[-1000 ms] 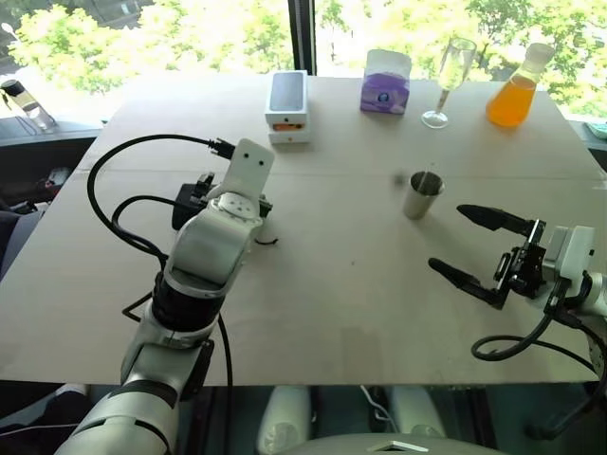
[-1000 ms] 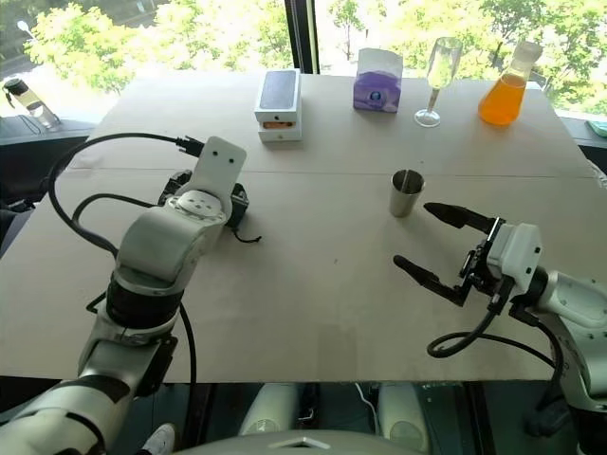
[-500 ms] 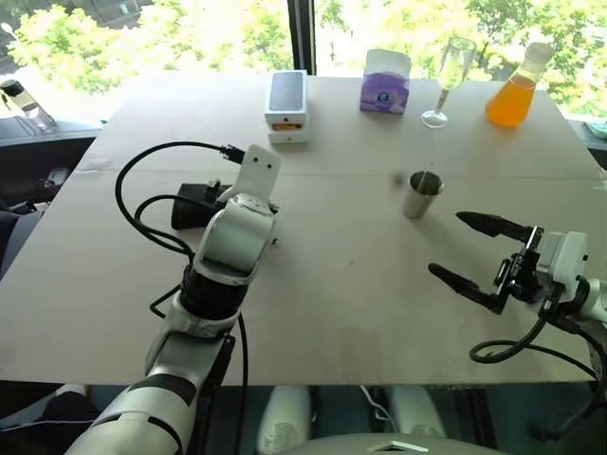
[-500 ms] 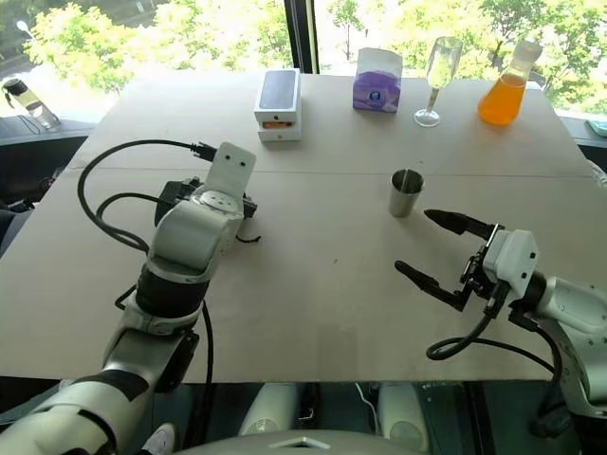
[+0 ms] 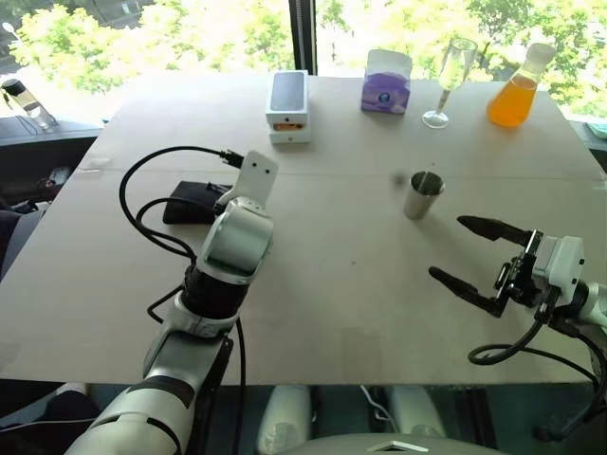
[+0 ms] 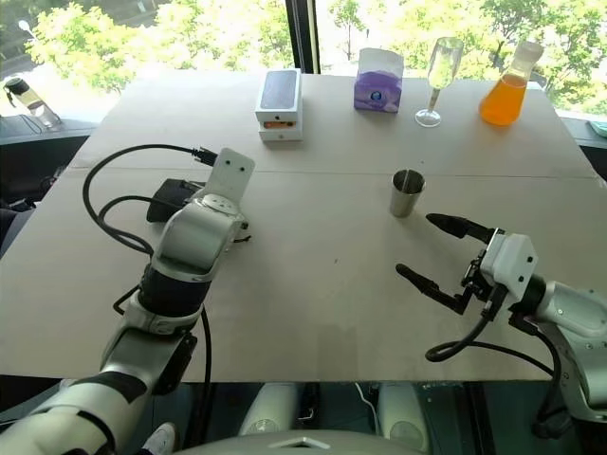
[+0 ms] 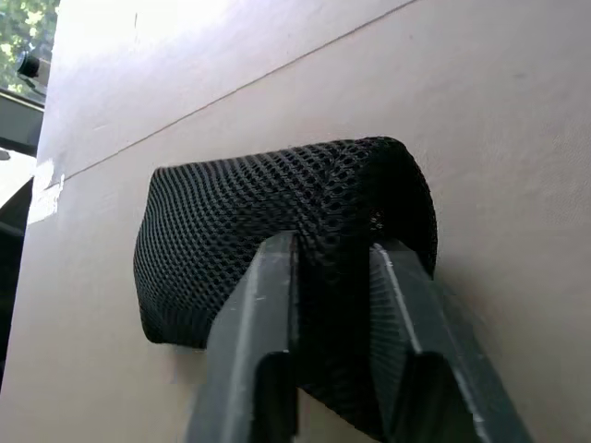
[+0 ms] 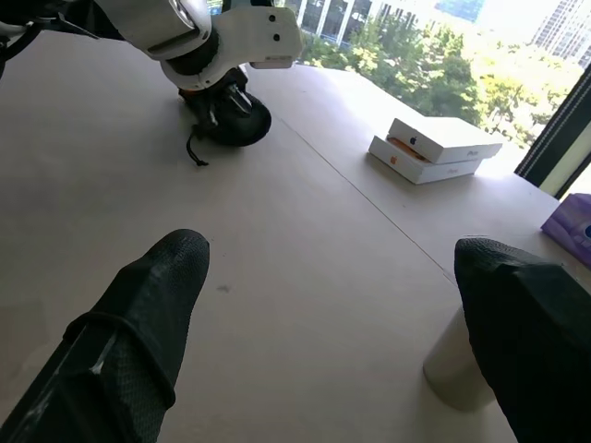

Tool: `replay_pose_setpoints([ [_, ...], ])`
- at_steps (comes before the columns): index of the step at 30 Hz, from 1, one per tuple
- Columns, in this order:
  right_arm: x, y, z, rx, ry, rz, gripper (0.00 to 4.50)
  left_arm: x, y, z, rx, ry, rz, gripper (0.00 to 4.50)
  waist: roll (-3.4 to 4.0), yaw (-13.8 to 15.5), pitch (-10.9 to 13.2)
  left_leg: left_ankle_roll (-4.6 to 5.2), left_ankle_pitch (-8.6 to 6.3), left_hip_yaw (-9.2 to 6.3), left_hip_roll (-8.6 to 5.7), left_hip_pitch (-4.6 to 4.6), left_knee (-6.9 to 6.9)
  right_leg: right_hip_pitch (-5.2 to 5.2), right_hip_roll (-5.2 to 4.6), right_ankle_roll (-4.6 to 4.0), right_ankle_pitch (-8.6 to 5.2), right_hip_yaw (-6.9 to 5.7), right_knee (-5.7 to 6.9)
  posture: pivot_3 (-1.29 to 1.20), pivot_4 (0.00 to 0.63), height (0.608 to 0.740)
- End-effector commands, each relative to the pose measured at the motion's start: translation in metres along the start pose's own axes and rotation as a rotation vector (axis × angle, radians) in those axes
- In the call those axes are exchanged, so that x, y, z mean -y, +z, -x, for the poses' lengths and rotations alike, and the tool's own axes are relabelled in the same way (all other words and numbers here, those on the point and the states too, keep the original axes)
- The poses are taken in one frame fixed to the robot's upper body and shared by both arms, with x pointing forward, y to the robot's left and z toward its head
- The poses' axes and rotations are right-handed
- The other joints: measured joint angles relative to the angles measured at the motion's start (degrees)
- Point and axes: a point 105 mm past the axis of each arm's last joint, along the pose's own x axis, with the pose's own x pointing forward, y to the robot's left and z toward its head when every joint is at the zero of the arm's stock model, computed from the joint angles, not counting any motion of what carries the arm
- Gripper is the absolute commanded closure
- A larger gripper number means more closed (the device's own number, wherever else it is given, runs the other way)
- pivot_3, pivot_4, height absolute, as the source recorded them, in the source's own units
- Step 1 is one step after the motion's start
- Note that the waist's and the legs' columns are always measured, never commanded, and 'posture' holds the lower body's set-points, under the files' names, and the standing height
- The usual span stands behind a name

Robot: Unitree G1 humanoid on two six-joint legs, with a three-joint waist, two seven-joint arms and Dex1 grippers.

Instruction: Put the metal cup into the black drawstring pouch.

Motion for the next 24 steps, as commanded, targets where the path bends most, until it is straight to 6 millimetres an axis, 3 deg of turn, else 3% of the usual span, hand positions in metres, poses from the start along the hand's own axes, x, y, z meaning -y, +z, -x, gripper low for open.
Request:
replay_pose_setpoints([
  [1, -0.004, 0.007, 0.000, 0.013, 0.017, 0.032, 0.00, -0.008, -0.002, -0.002, 0.025, 0.038, 0.005, 4.47, 0.00, 0.00, 0.00, 0.00, 0.00, 0.00, 0.00, 0.00, 0.00, 0.00, 0.00, 0.00, 0.00, 0.00, 0.00, 0.00, 0.150, 0.737],
  [6, 0.002, 0.006, 0.000, 0.008, -0.028, 0.040, 0.00, -0.007, -0.008, -0.005, 0.051, -0.043, 0.061, 4.47, 0.00, -0.02, 0.00, 0.00, 0.00, 0.01, 0.01, 0.01, 0.00, 0.00, -0.01, -0.02, 0.01, 0.01, 0.01, 0.00, 0.150, 0.737],
  [12, 0.030, 0.013, -0.011, 0.006, -0.179, 0.076, 0.00, 0.003, 0.016, 0.010, 0.191, -0.400, 0.217, 4.47, 0.00, -0.04, 0.00, -0.01, 0.00, 0.00, 0.01, 0.01, 0.03, 0.00, -0.05, -0.04, 0.02, -0.03, 0.06, 0.00, 0.150, 0.737],
  [15, 0.036, 0.004, -0.020, -0.128, -0.149, 0.104, 0.00, 0.012, 0.026, 0.022, 0.242, -0.687, 0.292, 4.47, 0.01, -0.07, 0.01, -0.01, 0.00, -0.01, 0.00, 0.00, 0.04, -0.01, -0.03, -0.04, 0.01, -0.05, 0.07, 0.00, 0.150, 0.737],
  [18, 0.057, -0.024, -0.018, -0.499, -0.172, 0.320, 0.00, 0.017, 0.022, 0.025, 0.230, -0.889, 0.306, 4.47, 0.04, -0.16, 0.00, -0.01, 0.01, 0.08, -0.01, 0.00, 0.09, -0.05, -0.04, -0.05, 0.01, 0.00, 0.11, 0.00, 0.150, 0.737],
  [21, 0.077, -0.017, -0.027, -0.496, -0.175, 0.348, 0.00, 0.015, 0.023, 0.024, 0.193, -1.003, 0.392, 4.47, 0.02, -0.19, 0.01, -0.01, 0.01, 0.09, -0.01, 0.01, 0.08, -0.06, -0.02, -0.04, 0.01, 0.01, 0.10, 0.00, 0.150, 0.737],
  [24, 0.085, -0.022, -0.035, -0.525, -0.157, 0.265, 0.00, 0.021, 0.025, 0.029, 0.165, -1.094, 0.446, 4.47, 0.01, -0.18, 0.02, 0.00, 0.01, 0.05, -0.02, -0.04, 0.08, -0.08, 0.03, -0.04, 0.01, -0.01, 0.09, 0.00, 0.150, 0.737],
])
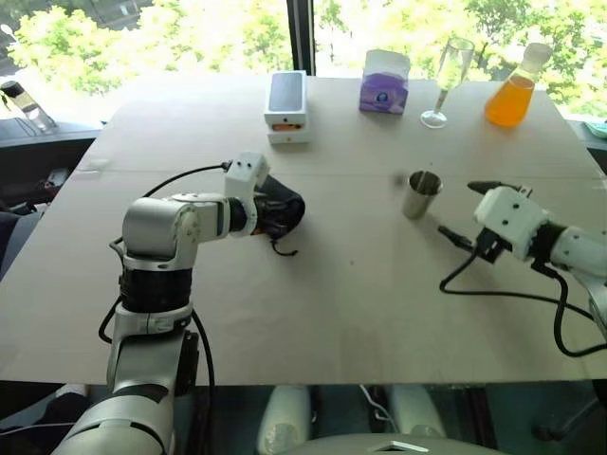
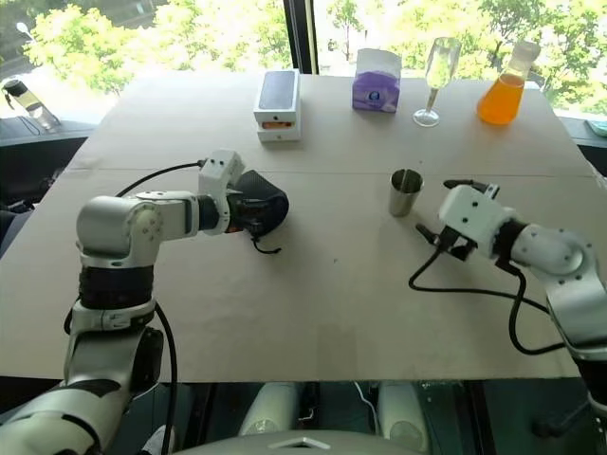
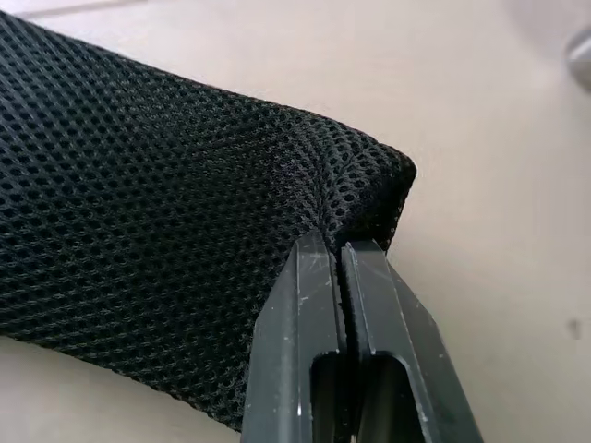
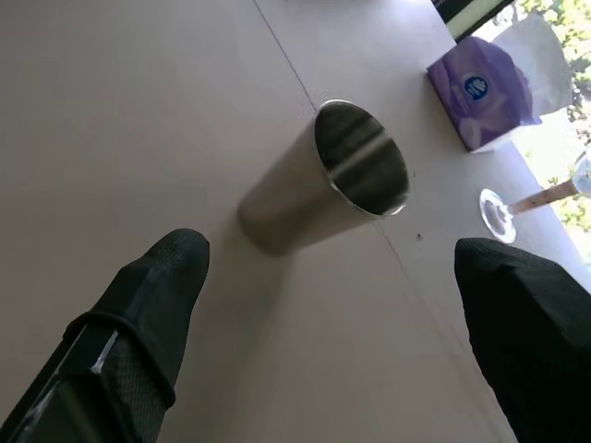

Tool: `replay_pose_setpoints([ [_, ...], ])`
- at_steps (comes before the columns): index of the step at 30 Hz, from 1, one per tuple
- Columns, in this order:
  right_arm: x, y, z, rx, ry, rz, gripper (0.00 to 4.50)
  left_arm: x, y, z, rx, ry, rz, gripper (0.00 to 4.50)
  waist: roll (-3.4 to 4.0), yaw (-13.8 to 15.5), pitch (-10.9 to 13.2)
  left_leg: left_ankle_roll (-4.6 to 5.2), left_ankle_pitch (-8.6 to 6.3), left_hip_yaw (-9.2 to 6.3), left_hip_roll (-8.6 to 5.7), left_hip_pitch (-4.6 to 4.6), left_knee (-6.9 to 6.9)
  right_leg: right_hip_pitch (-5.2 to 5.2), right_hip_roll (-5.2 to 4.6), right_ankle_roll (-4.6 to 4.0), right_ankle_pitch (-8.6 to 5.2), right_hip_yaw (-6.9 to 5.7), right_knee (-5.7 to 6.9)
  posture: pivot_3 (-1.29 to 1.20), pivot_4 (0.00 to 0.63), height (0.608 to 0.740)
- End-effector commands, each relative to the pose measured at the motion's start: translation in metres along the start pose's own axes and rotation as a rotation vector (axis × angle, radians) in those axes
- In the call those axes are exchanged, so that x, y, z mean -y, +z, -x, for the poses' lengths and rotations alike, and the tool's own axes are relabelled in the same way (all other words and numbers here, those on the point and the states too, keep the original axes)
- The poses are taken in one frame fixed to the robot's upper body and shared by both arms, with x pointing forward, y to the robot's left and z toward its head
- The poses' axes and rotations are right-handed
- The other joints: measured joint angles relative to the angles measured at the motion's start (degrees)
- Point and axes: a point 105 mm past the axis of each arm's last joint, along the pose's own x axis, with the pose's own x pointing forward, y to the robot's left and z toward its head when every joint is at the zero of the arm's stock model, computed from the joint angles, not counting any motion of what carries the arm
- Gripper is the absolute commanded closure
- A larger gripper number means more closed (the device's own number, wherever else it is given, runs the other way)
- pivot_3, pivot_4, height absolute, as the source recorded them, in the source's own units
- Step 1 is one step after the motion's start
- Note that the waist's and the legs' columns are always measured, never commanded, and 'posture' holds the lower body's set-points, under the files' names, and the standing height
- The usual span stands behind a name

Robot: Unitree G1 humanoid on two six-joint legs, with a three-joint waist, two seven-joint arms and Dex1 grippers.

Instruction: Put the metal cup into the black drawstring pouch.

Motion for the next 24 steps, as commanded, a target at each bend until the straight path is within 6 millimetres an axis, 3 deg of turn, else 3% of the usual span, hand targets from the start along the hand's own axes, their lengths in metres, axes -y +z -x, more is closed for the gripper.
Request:
replay_pose_setpoints([
  [1, 0.007, 0.000, -0.010, -0.041, 0.025, -0.061, 0.00, 0.013, 0.013, 0.003, 0.036, -0.107, 0.049, 4.47, 0.00, 0.05, 0.00, 0.00, 0.00, -0.02, 0.00, -0.02, 0.00, 0.00, 0.00, 0.00, 0.01, -0.01, -0.03, 0.00, 0.150, 0.737],
  [4, 0.012, 0.002, -0.023, -0.103, 0.046, -0.051, 0.00, 0.023, 0.015, 0.001, 0.033, -0.167, 0.112, 4.47, -0.01, 0.10, 0.00, 0.01, 0.00, -0.01, -0.01, -0.07, 0.02, 0.00, -0.02, 0.02, 0.01, -0.01, -0.06, 0.00, 0.150, 0.737],
  [12, 0.003, 0.043, -0.039, -0.068, 0.205, -0.147, 0.00, 0.035, 0.019, -0.002, 0.029, -0.138, 0.085, 4.47, 0.00, -0.03, 0.00, -0.01, 0.02, -0.23, -0.02, -0.72, 0.15, -0.56, -0.02, 0.01, 0.03, -0.19, 0.02, 0.00, 0.150, 0.737],
  [17, 0.001, 0.043, -0.047, -0.102, 0.230, -0.160, 0.00, 0.042, 0.018, -0.002, 0.032, -0.138, 0.067, 4.47, 0.00, 0.09, 0.00, 0.00, 0.01, -0.27, -0.04, -0.77, 0.14, -0.55, -0.06, 0.02, 0.03, -0.23, -0.04, 0.00, 0.150, 0.737],
  [23, 0.005, 0.029, -0.063, -0.157, 0.228, -0.167, 0.00, 0.043, 0.016, -0.005, 0.024, -0.136, 0.077, 4.47, 0.00, -0.01, 0.00, -0.01, 0.01, -0.27, -0.06, -0.75, 0.15, -0.55, -0.05, 0.01, 0.04, -0.23, 0.00, 0.00, 0.150, 0.737],
  [24, 0.006, 0.027, -0.064, -0.165, 0.229, -0.163, 0.26, 0.044, 0.016, -0.005, 0.023, -0.139, 0.077, 4.49, 0.00, -0.03, 0.00, -0.01, 0.01, -0.27, -0.06, -0.75, 0.15, -0.55, -0.05, 0.01, 0.04, -0.23, 0.00, 0.00, 0.150, 0.737],
])
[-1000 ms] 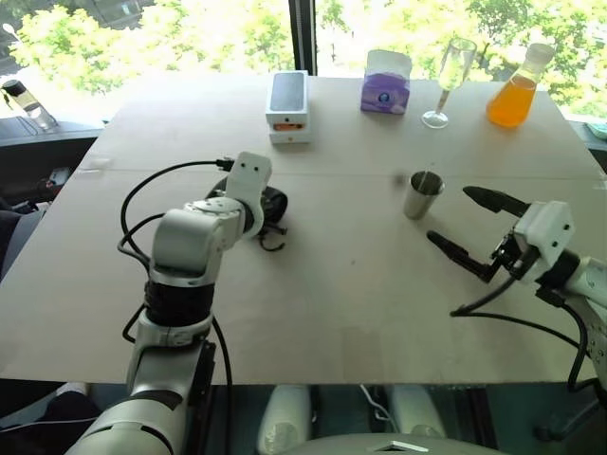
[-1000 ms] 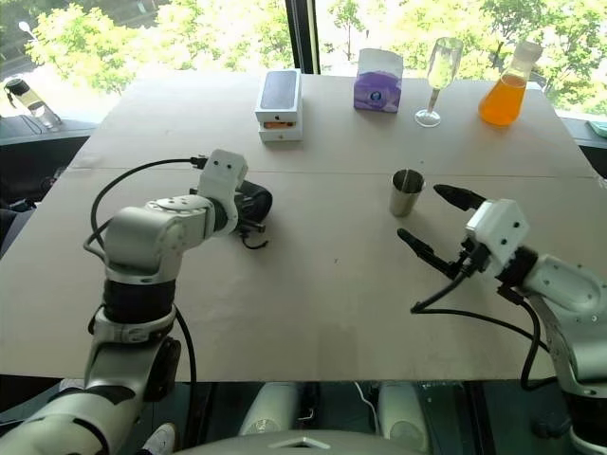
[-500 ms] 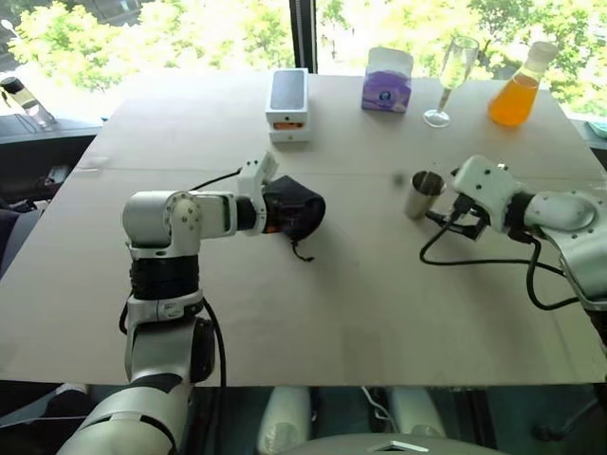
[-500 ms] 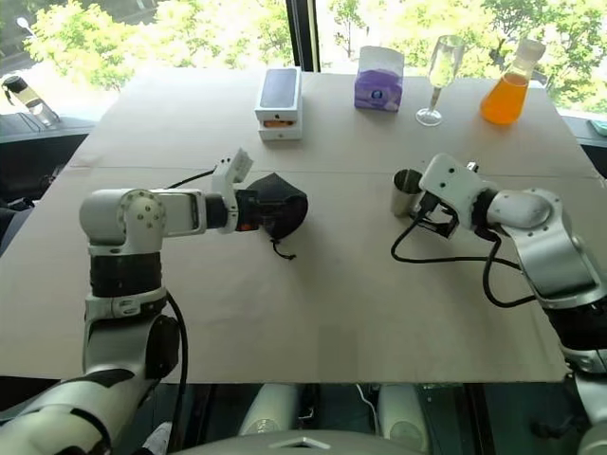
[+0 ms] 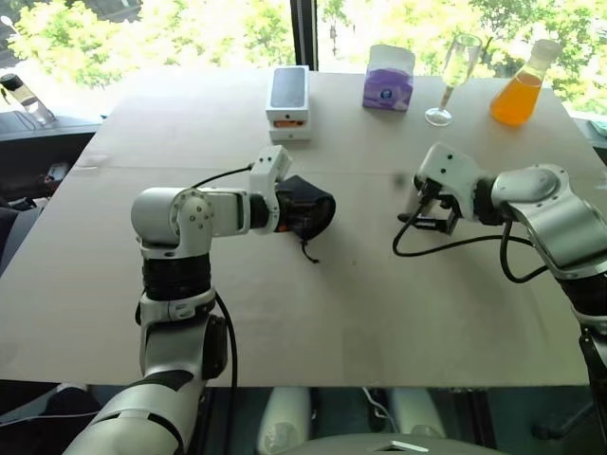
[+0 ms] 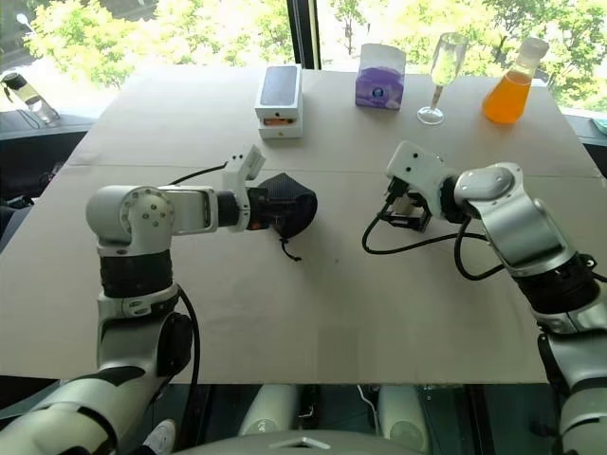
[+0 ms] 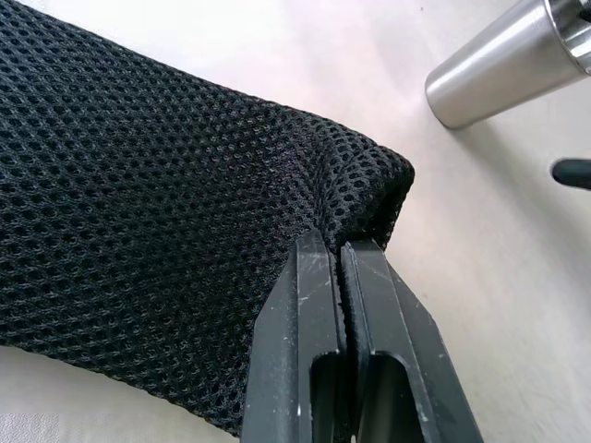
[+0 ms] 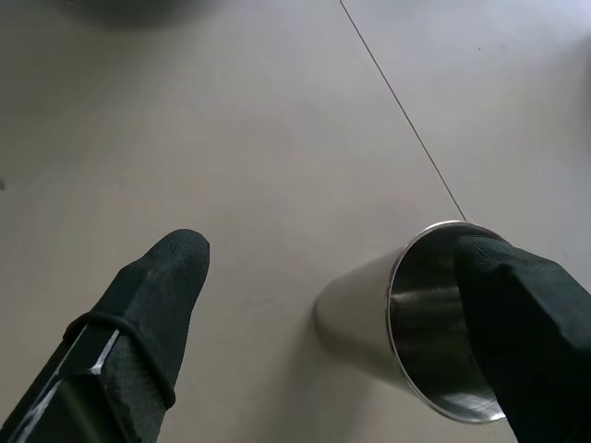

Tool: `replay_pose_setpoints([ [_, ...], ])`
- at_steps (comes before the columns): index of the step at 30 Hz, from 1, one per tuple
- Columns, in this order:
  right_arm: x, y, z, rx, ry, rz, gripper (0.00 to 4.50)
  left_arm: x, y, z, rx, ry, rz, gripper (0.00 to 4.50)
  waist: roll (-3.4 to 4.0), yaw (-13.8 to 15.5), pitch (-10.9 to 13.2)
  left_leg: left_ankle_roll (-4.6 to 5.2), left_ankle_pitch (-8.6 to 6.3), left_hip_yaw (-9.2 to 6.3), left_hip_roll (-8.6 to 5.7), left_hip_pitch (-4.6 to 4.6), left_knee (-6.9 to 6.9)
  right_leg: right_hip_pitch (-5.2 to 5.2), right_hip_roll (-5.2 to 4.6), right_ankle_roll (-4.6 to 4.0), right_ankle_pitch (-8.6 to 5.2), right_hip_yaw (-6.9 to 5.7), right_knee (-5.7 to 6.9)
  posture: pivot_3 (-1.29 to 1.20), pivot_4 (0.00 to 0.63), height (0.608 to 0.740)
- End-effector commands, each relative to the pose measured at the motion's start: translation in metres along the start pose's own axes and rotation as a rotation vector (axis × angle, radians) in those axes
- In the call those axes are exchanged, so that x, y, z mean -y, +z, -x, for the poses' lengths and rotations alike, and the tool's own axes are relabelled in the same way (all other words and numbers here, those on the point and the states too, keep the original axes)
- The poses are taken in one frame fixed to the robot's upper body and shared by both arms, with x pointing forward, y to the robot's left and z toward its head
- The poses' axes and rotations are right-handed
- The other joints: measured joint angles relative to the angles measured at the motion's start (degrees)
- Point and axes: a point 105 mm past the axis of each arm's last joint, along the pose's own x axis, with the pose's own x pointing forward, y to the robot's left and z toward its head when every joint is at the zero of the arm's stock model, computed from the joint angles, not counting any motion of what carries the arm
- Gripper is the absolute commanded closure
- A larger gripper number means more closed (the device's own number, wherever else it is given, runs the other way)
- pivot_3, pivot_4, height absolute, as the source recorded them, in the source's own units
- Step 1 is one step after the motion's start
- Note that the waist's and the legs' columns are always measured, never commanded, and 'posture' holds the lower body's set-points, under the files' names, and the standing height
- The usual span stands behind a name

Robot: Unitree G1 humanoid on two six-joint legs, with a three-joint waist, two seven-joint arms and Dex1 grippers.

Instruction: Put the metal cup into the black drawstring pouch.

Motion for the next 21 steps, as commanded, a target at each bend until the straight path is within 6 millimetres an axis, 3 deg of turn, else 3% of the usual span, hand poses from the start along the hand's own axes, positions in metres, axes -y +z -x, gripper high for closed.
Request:
replay_pose_setpoints([
  [1, 0.010, 0.002, -0.001, -0.013, -0.019, 0.029, 0.57, 0.006, 0.006, 0.004, 0.027, -0.012, -0.020, 4.50, 0.00, -0.01, 0.00, 0.00, 0.00, 0.01, 0.00, 0.00, 0.00, 0.00, 0.00, 0.00, 0.00, 0.01, -0.01, 0.00, 0.150, 0.737],
  [5, 0.010, -0.002, -0.005, -0.033, 0.002, 0.030, 2.25, 0.009, 0.007, 0.002, 0.027, -0.022, -0.016, 4.50, 0.00, -0.02, 0.00, 0.00, 0.00, 0.01, 0.00, -0.02, -0.01, 0.00, -0.01, 0.00, 0.00, 0.00, -0.03, 0.00, 0.150, 0.737],
  [7, 0.012, -0.002, -0.006, -0.031, -0.006, 0.032, 3.32, 0.010, 0.005, 0.001, 0.029, -0.024, -0.021, 4.50, 0.00, -0.02, 0.00, 0.00, 0.00, 0.00, 0.00, -0.01, -0.01, 0.00, -0.01, 0.00, 0.00, 0.00, -0.02, 0.00, 0.150, 0.737],
  [10, 0.016, 0.000, -0.004, -0.023, -0.021, 0.022, 4.42, 0.006, 0.003, 0.002, 0.028, -0.016, -0.021, 4.50, 0.00, -0.03, 0.00, 0.00, 0.00, 0.00, 0.01, -0.01, -0.01, 0.00, -0.01, 0.00, 0.00, -0.01, -0.01, 0.00, 0.150, 0.737],
  [15, 0.015, 0.013, 0.009, 0.077, -0.007, -0.075, 4.42, 0.001, 0.003, 0.002, 0.024, -0.018, 0.023, 4.50, 0.00, -0.01, 0.00, 0.00, 0.00, 0.00, 0.01, -0.01, -0.01, 0.00, -0.01, 0.00, 0.00, -0.01, -0.01, 0.00, 0.150, 0.737],
  [18, -0.015, 0.041, 0.022, 0.281, 0.137, -0.220, 4.42, 0.003, 0.006, 0.002, 0.026, -0.033, 0.052, 4.50, 0.00, 0.03, 0.00, -0.01, 0.00, -0.04, 0.02, -0.02, -0.02, 0.01, -0.01, 0.00, 0.00, -0.05, -0.02, 0.00, 0.150, 0.737],
  [21, -0.057, 0.057, 0.027, 0.464, 0.261, -0.308, 4.42, 0.004, 0.008, 0.001, 0.019, -0.053, 0.083, 4.50, -0.01, 0.04, -0.01, -0.02, 0.00, -0.12, 0.04, -0.03, -0.03, 0.03, 0.00, -0.01, 0.00, -0.13, -0.01, 0.00, 0.150, 0.737],
])
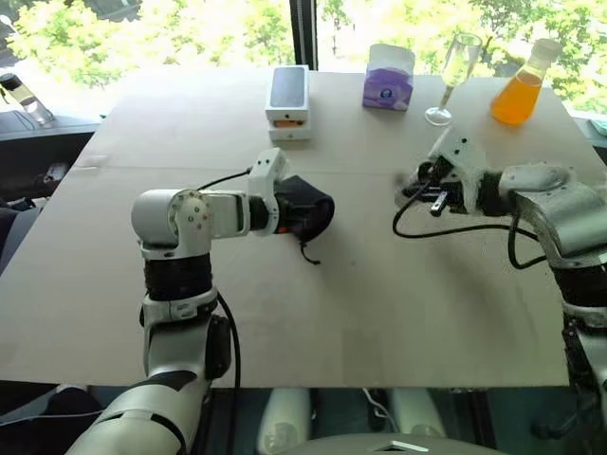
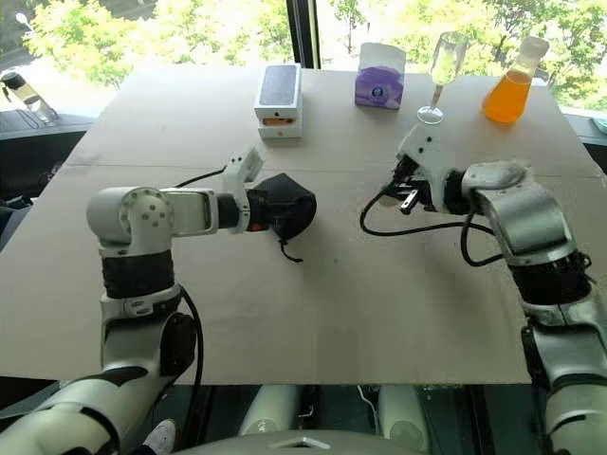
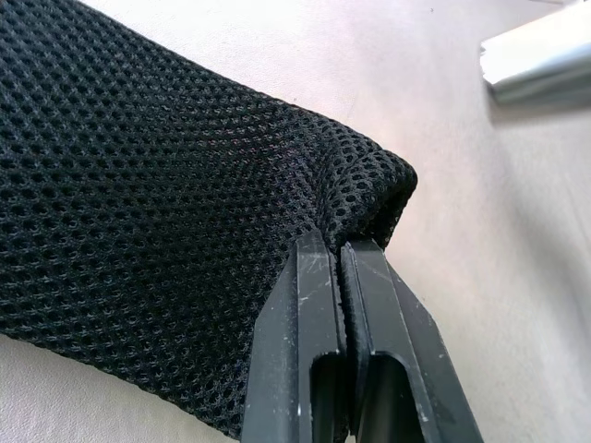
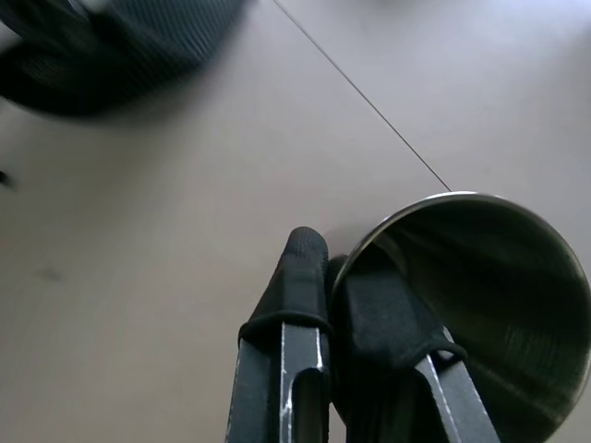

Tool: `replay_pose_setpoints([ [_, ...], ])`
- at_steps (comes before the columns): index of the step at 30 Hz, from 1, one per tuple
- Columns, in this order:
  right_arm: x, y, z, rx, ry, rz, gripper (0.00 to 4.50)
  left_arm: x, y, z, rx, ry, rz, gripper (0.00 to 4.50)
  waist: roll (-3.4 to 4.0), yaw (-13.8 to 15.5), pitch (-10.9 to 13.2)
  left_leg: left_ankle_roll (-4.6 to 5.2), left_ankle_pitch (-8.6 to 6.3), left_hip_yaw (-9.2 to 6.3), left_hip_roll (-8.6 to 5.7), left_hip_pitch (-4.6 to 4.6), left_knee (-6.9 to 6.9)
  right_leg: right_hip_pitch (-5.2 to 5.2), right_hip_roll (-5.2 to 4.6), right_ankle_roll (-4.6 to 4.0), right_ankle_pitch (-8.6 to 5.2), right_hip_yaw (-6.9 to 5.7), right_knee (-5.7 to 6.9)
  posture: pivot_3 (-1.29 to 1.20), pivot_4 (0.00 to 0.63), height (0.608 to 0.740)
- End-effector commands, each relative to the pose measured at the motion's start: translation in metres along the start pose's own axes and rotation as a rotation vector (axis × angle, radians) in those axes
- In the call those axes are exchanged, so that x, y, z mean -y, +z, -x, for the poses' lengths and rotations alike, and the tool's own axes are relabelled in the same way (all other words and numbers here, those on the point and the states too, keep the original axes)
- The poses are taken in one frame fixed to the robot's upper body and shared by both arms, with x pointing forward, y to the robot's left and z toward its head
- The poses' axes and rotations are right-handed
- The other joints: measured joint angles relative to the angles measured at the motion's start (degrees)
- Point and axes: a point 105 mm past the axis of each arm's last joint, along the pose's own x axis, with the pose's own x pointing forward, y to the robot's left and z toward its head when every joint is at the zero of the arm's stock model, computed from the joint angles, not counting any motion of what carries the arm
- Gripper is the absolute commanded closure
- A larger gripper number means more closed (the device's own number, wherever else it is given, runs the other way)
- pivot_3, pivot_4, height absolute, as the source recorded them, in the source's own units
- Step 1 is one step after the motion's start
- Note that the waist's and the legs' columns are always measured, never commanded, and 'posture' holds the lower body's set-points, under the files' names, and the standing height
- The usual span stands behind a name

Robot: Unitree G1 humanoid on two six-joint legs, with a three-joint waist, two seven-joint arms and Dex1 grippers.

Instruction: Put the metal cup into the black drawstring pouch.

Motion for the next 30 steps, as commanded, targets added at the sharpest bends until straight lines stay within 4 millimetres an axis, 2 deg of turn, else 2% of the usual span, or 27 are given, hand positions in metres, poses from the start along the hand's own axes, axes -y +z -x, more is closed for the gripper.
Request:
replay_pose_setpoints([
  [1, -0.049, 0.015, 0.000, 0.204, 0.132, -0.097, 4.42, 0.009, 0.012, 0.002, 0.025, -0.052, 0.015, 4.50, 0.00, -0.02, -0.01, 0.00, 0.00, -0.01, 0.00, 0.00, -0.01, 0.01, 0.00, 0.00, 0.00, -0.01, -0.01, 0.00, 0.150, 0.737],
  [4, -0.064, 0.022, -0.012, 0.359, 0.154, -0.224, 4.42, 0.012, 0.016, 0.002, 0.026, -0.079, 0.024, 4.50, 0.00, -0.06, 0.00, 0.00, 0.00, 0.05, -0.04, 0.01, 0.03, -0.01, -0.04, 0.01, 0.01, 0.05, 0.06, 0.00, 0.150, 0.737],
  [10, -0.061, 0.013, -0.043, 0.472, 0.078, -0.449, 4.42, 0.013, 0.018, 0.002, 0.022, -0.128, 0.069, 4.50, 0.02, -0.15, -0.02, -0.06, 0.04, 0.01, -0.05, 0.08, 0.08, 0.00, -0.01, 0.01, 0.01, 0.06, 0.23, 0.00, 0.150, 0.737],
  [14, -0.058, 0.002, -0.056, 0.473, 0.053, -0.499, 4.42, 0.018, 0.019, 0.003, 0.027, -0.163, 0.070, 4.50, 0.01, -0.22, -0.02, -0.06, 0.04, 0.02, -0.07, 0.06, 0.07, -0.01, -0.01, 0.00, 0.01, 0.07, 0.20, 0.00, 0.150, 0.737],
  [21, -0.056, -0.014, -0.064, 0.462, 0.043, -0.557, 4.42, 0.023, 0.019, 0.004, 0.042, -0.203, 0.086, 4.50, 0.01, -0.46, -0.02, -0.05, 0.03, 0.00, -0.05, 0.06, 0.04, -0.02, 0.00, 0.00, 0.01, 0.07, 0.17, 0.00, 0.150, 0.737],
  [30, -0.075, -0.006, -0.073, 0.487, 0.139, -0.538, 4.42, 0.036, 0.022, 0.003, 0.054, -0.262, 0.103, 4.50, 0.01, -1.34, -0.02, -0.06, 0.03, -0.01, -0.04, 0.06, 0.04, -0.01, -0.02, 0.00, 0.01, 0.08, 0.18, 0.00, 0.150, 0.737],
])
